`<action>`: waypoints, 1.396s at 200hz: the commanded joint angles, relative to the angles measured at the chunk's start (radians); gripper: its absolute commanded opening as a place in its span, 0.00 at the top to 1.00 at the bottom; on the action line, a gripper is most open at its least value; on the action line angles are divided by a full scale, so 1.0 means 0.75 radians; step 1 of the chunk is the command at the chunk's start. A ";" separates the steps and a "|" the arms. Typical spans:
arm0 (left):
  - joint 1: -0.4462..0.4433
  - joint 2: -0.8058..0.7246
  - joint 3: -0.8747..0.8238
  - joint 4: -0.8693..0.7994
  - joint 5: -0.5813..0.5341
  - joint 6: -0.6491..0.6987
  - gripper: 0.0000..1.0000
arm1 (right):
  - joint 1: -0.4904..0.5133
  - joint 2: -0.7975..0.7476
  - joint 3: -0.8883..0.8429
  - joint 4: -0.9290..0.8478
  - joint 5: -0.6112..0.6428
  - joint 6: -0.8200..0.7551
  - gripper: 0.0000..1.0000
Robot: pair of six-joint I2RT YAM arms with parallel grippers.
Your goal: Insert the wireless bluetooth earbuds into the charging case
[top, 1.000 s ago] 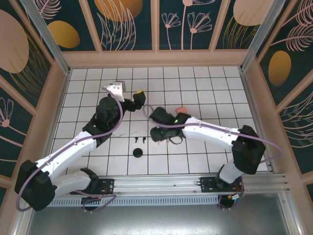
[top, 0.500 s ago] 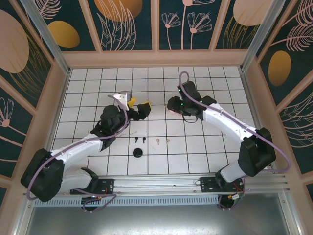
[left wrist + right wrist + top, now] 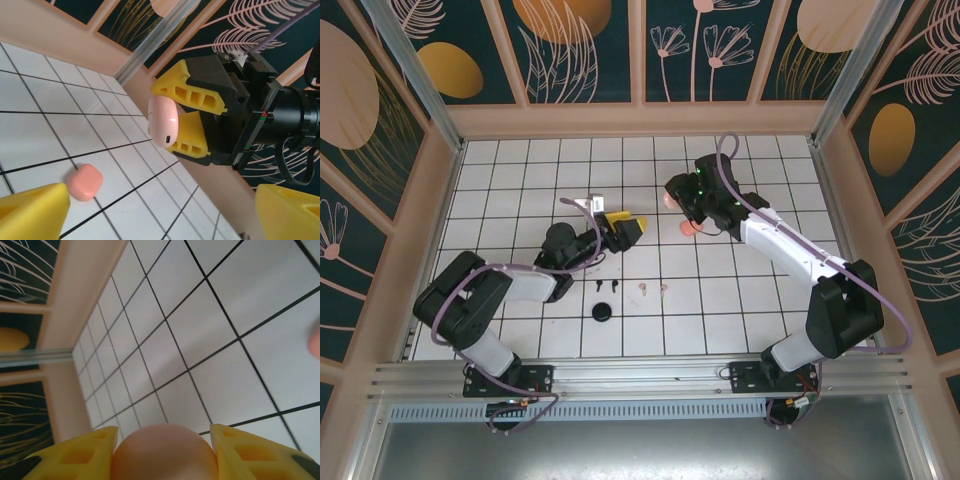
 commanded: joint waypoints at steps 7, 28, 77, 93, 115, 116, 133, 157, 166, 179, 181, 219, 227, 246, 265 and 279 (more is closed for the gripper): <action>0.007 0.115 0.096 0.206 0.070 -0.092 0.12 | 0.019 0.015 -0.013 0.085 -0.002 0.177 0.62; -0.001 0.200 0.157 0.226 0.087 -0.114 0.18 | 0.032 0.033 0.012 0.076 0.000 0.184 0.62; -0.024 0.319 0.286 0.208 0.098 -0.117 0.30 | 0.062 0.056 0.032 0.072 0.002 0.184 0.63; -0.028 0.341 0.314 0.189 0.097 -0.113 0.32 | 0.067 0.058 0.030 0.071 0.000 0.184 0.63; -0.033 0.368 0.349 0.161 0.100 -0.101 0.34 | 0.069 0.056 0.026 0.069 0.002 0.182 0.63; -0.034 0.369 0.350 0.160 0.100 -0.102 0.34 | 0.069 0.056 0.026 0.070 0.002 0.182 0.63; -0.037 0.384 0.373 0.145 0.102 -0.097 0.36 | 0.069 0.057 0.023 0.070 0.000 0.180 0.63; -0.037 0.397 0.398 0.124 0.102 -0.086 0.40 | 0.071 0.053 0.017 0.072 0.000 0.180 0.63; -0.040 0.403 0.406 0.120 0.102 -0.087 0.42 | 0.071 0.053 0.017 0.072 0.000 0.178 0.63; -0.040 0.408 0.414 0.118 0.102 -0.086 0.44 | 0.071 0.054 0.016 0.073 0.000 0.178 0.63; -0.039 0.407 0.414 0.118 0.102 -0.086 0.45 | 0.071 0.053 0.016 0.073 0.000 0.177 0.63; -0.042 0.410 0.417 0.116 0.100 -0.084 0.50 | 0.071 0.050 0.013 0.069 0.012 0.176 0.63; -0.044 0.409 0.412 0.116 0.102 -0.085 0.50 | 0.071 0.051 0.013 0.070 0.016 0.173 0.63; -0.045 0.399 0.398 0.116 0.096 -0.081 0.48 | 0.071 0.050 0.013 0.068 0.022 0.172 0.63; -0.044 0.391 0.383 0.116 0.087 -0.073 0.48 | 0.070 0.052 0.015 0.064 0.028 0.170 0.63; -0.045 0.386 0.372 0.116 0.086 -0.070 0.48 | 0.069 0.050 0.017 0.060 0.034 0.166 0.63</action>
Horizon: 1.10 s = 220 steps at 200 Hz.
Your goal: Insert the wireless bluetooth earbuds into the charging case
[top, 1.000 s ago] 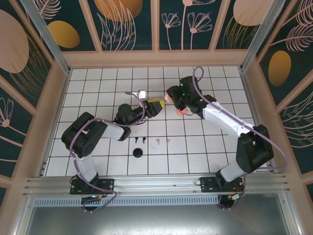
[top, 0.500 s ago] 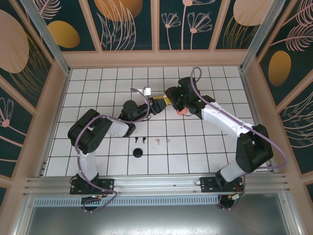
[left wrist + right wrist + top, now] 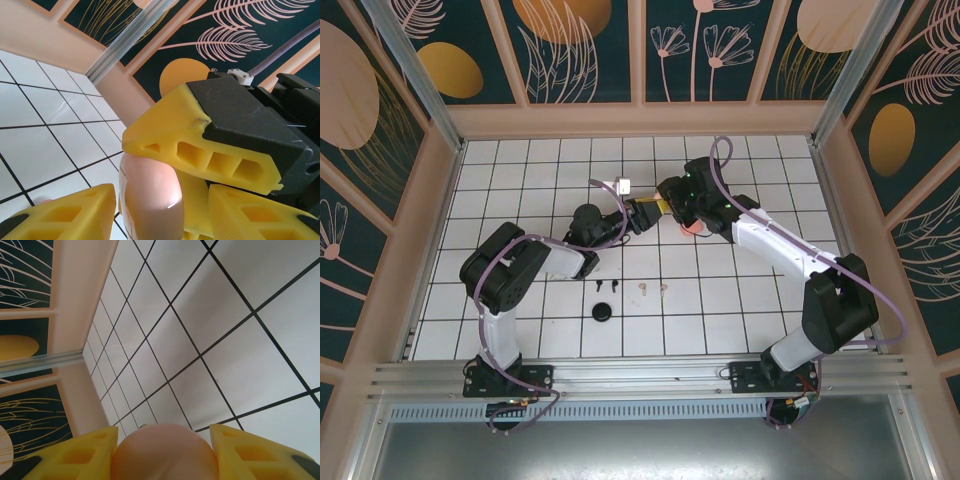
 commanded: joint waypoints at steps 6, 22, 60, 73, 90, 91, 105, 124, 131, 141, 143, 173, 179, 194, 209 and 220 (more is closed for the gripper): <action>-0.008 -0.006 -0.017 0.021 -0.001 0.037 0.47 | 0.006 0.003 0.019 0.013 0.030 -0.003 0.63; -0.007 -0.013 -0.020 0.018 -0.001 0.040 0.46 | 0.006 0.000 0.019 0.009 0.037 -0.004 0.63; -0.008 -0.032 -0.034 0.005 -0.011 0.054 0.42 | 0.003 0.002 0.021 0.003 0.045 -0.006 0.63; -0.006 -0.032 -0.034 0.004 -0.013 0.056 0.42 | 0.004 0.003 0.021 0.004 0.043 -0.006 0.63; -0.008 -0.032 -0.031 0.003 -0.015 0.057 0.45 | 0.004 0.005 0.020 0.004 0.041 -0.008 0.63; -0.007 -0.032 -0.031 0.002 -0.015 0.056 0.45 | 0.004 0.005 0.020 0.004 0.041 -0.008 0.63; -0.008 -0.031 -0.025 0.004 -0.015 0.057 0.48 | 0.004 0.006 0.021 0.005 0.039 -0.011 0.63; -0.007 -0.026 -0.020 0.006 -0.015 0.056 0.58 | 0.004 0.007 0.019 0.005 0.037 -0.010 0.63; -0.008 -0.025 -0.018 0.007 -0.012 0.054 0.62 | 0.004 0.008 0.017 0.005 0.036 -0.010 0.63; -0.008 -0.023 -0.014 0.008 -0.012 0.052 0.65 | 0.004 0.005 0.015 0.008 0.035 -0.010 0.63; -0.007 -0.022 -0.013 0.008 -0.011 0.052 0.65 | 0.005 0.006 0.015 0.008 0.034 -0.010 0.63; -0.007 -0.015 -0.004 0.012 -0.005 0.045 0.78 | 0.006 0.004 0.015 0.015 0.027 -0.012 0.63; -0.007 -0.012 -0.001 0.013 -0.002 0.045 0.80 | 0.006 0.003 0.017 0.015 0.026 -0.014 0.62; -0.006 -0.007 0.007 0.013 0.005 0.041 0.86 | 0.004 0.001 0.025 0.017 0.024 -0.019 0.57; -0.008 -0.005 0.011 0.014 0.010 0.034 0.95 | -0.002 0.001 0.048 0.009 0.025 -0.034 0.45; -0.008 -0.005 0.013 0.018 0.011 0.028 0.99 | -0.015 -0.003 0.064 0.005 0.025 -0.049 0.39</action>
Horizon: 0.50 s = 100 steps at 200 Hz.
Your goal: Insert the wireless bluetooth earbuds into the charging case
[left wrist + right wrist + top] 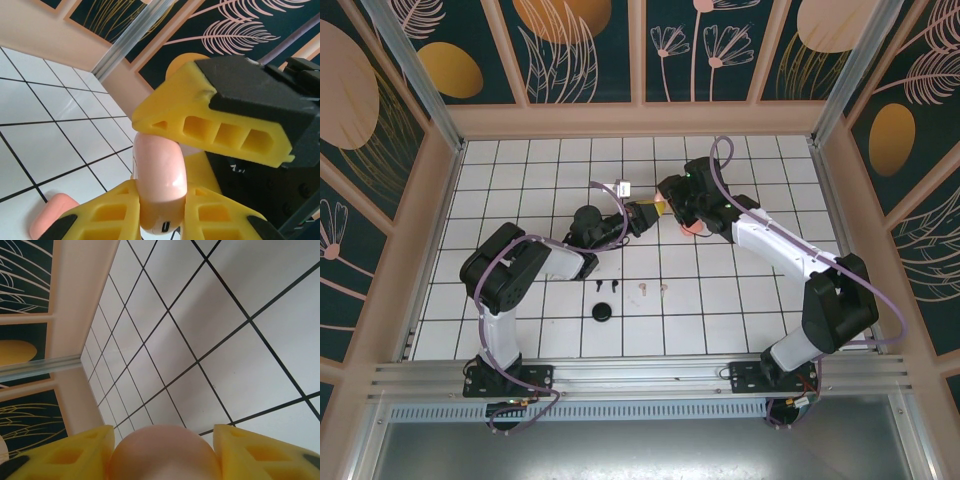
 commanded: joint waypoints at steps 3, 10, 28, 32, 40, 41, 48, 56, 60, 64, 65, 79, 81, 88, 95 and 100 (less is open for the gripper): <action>-0.006 -0.005 0.031 0.035 0.021 -0.025 1.00 | -0.016 -0.005 0.065 0.007 -0.009 -0.047 0.38; -0.005 -0.006 0.033 0.038 0.021 -0.028 1.00 | -0.016 -0.011 0.074 0.005 -0.009 -0.059 0.36; -0.006 -0.011 0.031 0.039 0.017 -0.029 1.00 | -0.058 -0.038 0.089 -0.009 -0.004 -0.092 0.32; -0.006 -0.013 0.030 0.038 0.018 -0.030 1.00 | -0.067 -0.047 0.089 -0.014 0.000 -0.102 0.32; -0.003 -0.017 0.033 0.035 0.019 -0.030 1.00 | -0.082 -0.069 0.084 -0.016 0.004 -0.131 0.31; -0.002 -0.017 0.032 0.034 0.018 -0.029 1.00 | -0.083 -0.072 0.084 -0.017 0.005 -0.135 0.31; -0.001 -0.022 0.032 0.028 0.024 -0.026 1.00 | -0.100 -0.093 0.075 -0.019 0.004 -0.162 0.32; 0.003 -0.029 0.033 0.019 0.034 -0.022 1.00 | -0.120 -0.123 0.053 -0.011 -0.002 -0.200 0.31; 0.007 -0.032 0.034 0.015 0.043 -0.021 1.00 | -0.131 -0.140 0.037 0.000 -0.008 -0.223 0.32; 0.013 -0.035 0.034 0.011 0.057 -0.019 1.00 | -0.141 -0.158 0.020 0.011 -0.012 -0.250 0.31; 0.014 -0.035 0.034 0.010 0.060 -0.020 1.00 | -0.143 -0.163 0.015 0.013 -0.012 -0.256 0.31; 0.035 -0.052 0.038 -0.002 0.117 -0.016 1.00 | -0.187 -0.227 -0.056 0.051 -0.034 -0.364 0.32; 0.039 -0.055 0.037 -0.003 0.124 -0.016 1.00 | -0.192 -0.235 -0.068 0.064 -0.043 -0.384 0.32; 0.053 -0.063 0.037 -0.012 0.164 -0.017 1.00 | -0.221 -0.265 -0.113 0.113 -0.088 -0.454 0.31; 0.067 -0.072 0.039 -0.024 0.202 -0.013 1.00 | -0.244 -0.292 -0.157 0.168 -0.140 -0.531 0.31; 0.074 -0.083 0.039 -0.036 0.226 -0.007 1.00 | -0.261 -0.311 -0.187 0.205 -0.189 -0.590 0.31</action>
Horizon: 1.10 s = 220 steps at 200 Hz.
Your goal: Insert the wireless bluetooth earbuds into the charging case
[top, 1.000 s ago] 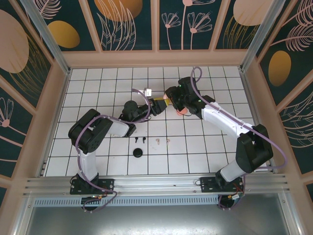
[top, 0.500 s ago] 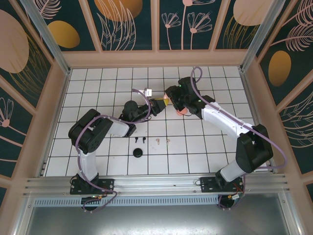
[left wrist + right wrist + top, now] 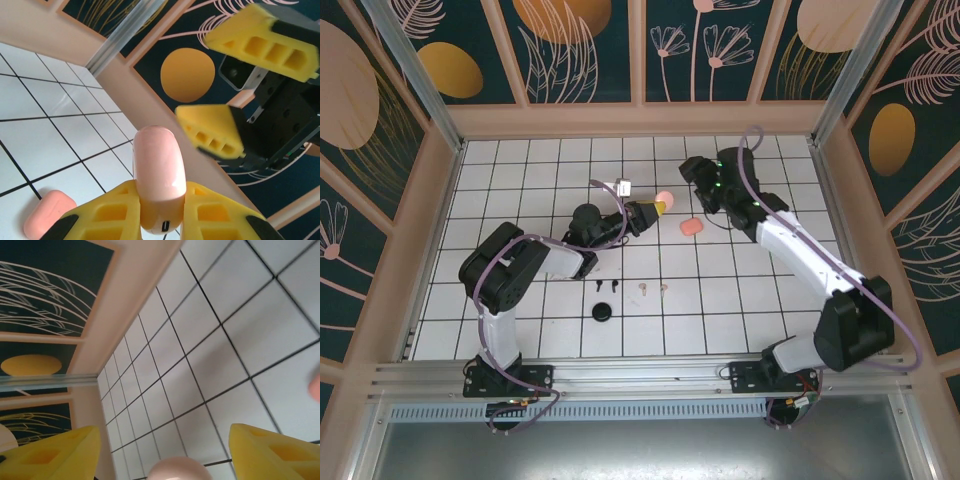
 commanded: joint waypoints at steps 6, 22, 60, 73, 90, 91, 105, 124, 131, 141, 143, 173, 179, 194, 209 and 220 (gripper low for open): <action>0.054 -0.086 0.032 -0.037 0.170 0.018 1.00 | -0.080 -0.121 -0.154 0.203 -0.212 -0.361 0.31; 0.070 -0.120 0.050 -0.128 0.248 0.066 1.00 | -0.113 -0.175 -0.235 0.313 -0.399 -0.557 0.32; 0.070 -0.173 0.121 -0.350 0.408 0.183 1.00 | -0.119 -0.229 -0.301 0.339 -0.609 -0.855 0.32; 0.070 -0.180 0.133 -0.376 0.443 0.188 1.00 | -0.118 -0.214 -0.297 0.344 -0.670 -0.887 0.32; 0.071 -0.183 0.143 -0.390 0.468 0.188 1.00 | -0.112 -0.189 -0.287 0.347 -0.711 -0.905 0.32; 0.070 -0.184 0.143 -0.391 0.469 0.187 1.00 | -0.112 -0.188 -0.286 0.348 -0.713 -0.906 0.32; 0.070 -0.187 0.145 -0.393 0.469 0.186 1.00 | -0.104 -0.169 -0.276 0.346 -0.717 -0.913 0.33; 0.070 -0.190 0.152 -0.393 0.469 0.181 1.00 | -0.093 -0.140 -0.265 0.340 -0.730 -0.919 0.33; 0.070 -0.192 0.155 -0.391 0.470 0.179 1.00 | -0.088 -0.129 -0.260 0.336 -0.733 -0.924 0.33; 0.070 -0.191 0.159 -0.391 0.471 0.176 1.00 | -0.075 -0.114 -0.256 0.331 -0.731 -0.931 0.34; 0.070 -0.191 0.161 -0.391 0.471 0.175 1.00 | -0.073 -0.111 -0.257 0.332 -0.730 -0.932 0.34; 0.071 -0.195 0.166 -0.395 0.476 0.170 1.00 | -0.059 -0.082 -0.266 0.339 -0.702 -0.932 0.35; 0.070 -0.199 0.164 -0.395 0.476 0.171 1.00 | -0.059 -0.078 -0.268 0.340 -0.697 -0.931 0.35; 0.070 -0.204 0.164 -0.395 0.477 0.170 1.00 | -0.060 -0.068 -0.273 0.344 -0.676 -0.930 0.36; 0.071 -0.211 0.164 -0.395 0.481 0.169 1.00 | -0.064 -0.059 -0.276 0.345 -0.651 -0.928 0.37; 0.070 -0.218 0.162 -0.395 0.483 0.168 1.00 | -0.073 -0.052 -0.280 0.351 -0.645 -0.923 0.37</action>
